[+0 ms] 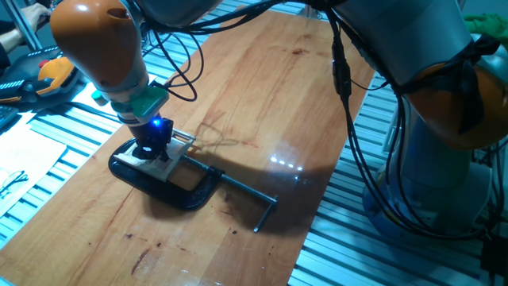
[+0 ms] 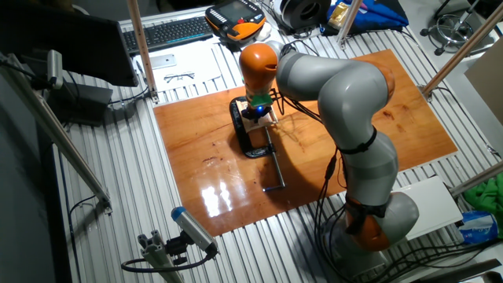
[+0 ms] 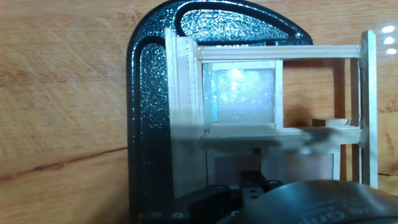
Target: Close a sliding window
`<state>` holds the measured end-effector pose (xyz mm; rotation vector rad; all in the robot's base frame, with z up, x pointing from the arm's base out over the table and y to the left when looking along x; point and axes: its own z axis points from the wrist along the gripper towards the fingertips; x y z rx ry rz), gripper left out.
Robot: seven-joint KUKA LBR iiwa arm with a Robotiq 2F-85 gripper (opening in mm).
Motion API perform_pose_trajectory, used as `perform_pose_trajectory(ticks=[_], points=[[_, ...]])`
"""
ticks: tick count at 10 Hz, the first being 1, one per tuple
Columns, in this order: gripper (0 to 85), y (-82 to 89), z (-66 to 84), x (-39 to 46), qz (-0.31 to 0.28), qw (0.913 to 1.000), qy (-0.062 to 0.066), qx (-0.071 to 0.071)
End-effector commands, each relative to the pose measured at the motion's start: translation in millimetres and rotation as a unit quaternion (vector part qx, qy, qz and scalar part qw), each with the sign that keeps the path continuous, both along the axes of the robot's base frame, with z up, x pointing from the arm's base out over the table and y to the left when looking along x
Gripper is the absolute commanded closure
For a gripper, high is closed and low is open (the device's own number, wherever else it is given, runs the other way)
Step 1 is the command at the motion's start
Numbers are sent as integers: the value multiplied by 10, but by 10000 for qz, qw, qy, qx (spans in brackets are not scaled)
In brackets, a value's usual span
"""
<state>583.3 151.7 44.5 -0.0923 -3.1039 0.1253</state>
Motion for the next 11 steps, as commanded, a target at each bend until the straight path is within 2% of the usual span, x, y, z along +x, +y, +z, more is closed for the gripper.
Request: perform_pose_trajectory(ticks=[1, 3, 11], points=[[850, -4, -1, 0, 1, 10000, 1, -9], [850, -18, 8, 6, 23, 10000, 2, -61], [850, -85, 18, 19, 85, 9999, 0, -128]])
